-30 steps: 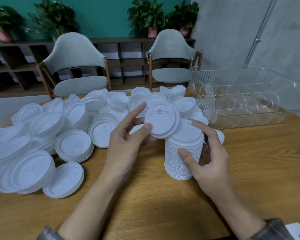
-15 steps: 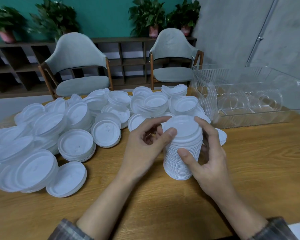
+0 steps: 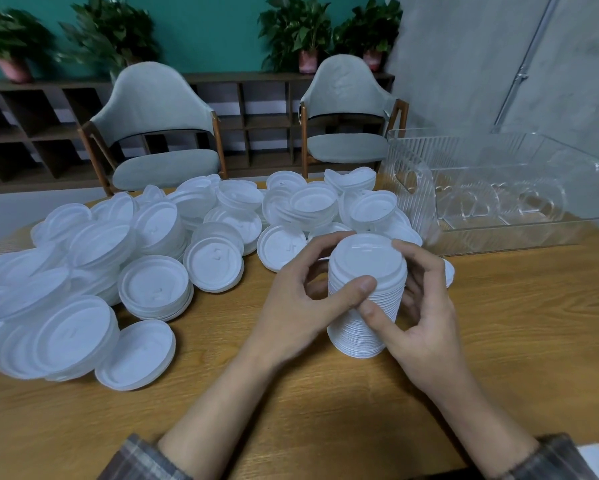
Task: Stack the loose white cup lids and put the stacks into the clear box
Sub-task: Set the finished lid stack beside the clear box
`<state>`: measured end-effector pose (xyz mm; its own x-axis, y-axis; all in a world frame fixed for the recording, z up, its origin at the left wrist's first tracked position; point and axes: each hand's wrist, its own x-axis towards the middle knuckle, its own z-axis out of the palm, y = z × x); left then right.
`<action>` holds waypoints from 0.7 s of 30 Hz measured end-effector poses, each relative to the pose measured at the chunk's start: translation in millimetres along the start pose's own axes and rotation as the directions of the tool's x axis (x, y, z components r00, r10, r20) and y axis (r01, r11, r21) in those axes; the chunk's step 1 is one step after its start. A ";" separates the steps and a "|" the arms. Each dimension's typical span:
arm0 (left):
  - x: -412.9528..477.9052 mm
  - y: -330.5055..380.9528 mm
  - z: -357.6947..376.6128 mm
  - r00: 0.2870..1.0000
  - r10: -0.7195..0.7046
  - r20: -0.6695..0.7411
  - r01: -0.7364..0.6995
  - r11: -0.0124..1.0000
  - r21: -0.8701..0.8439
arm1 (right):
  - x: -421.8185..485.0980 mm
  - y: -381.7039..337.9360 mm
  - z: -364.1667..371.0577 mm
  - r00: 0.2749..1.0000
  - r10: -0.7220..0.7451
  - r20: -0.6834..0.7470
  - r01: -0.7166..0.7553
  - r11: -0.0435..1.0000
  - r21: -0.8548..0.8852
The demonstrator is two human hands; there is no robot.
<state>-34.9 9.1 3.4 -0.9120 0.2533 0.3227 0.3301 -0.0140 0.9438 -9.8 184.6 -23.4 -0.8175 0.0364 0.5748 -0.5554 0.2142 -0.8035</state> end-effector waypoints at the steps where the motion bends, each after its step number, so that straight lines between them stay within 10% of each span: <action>1: -0.6 0.0 1.2 1.000 0.003 0.003 -0.003 1.000 0.004 | -0.5 -0.2 -0.9 1.000 0.004 0.005 -0.004 1.000 -0.001; 10: -3.7 -6.3 4.7 0.999 0.049 0.019 -0.051 0.993 0.107 | -14.3 -0.7 -6.9 0.976 0.101 0.195 -0.022 0.928 -0.373; 21: -10.9 -27.4 -0.9 0.995 0.101 0.009 -0.101 0.982 0.158 | -22.4 -6.6 -24.1 0.981 0.128 0.149 -0.053 0.902 -0.429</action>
<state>-34.2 5.9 -25.9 -0.8717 0.2595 0.4157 0.4550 0.1136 0.8832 15.9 205.9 -27.3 -0.8955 -0.0820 0.4375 -0.3922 0.6103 -0.6883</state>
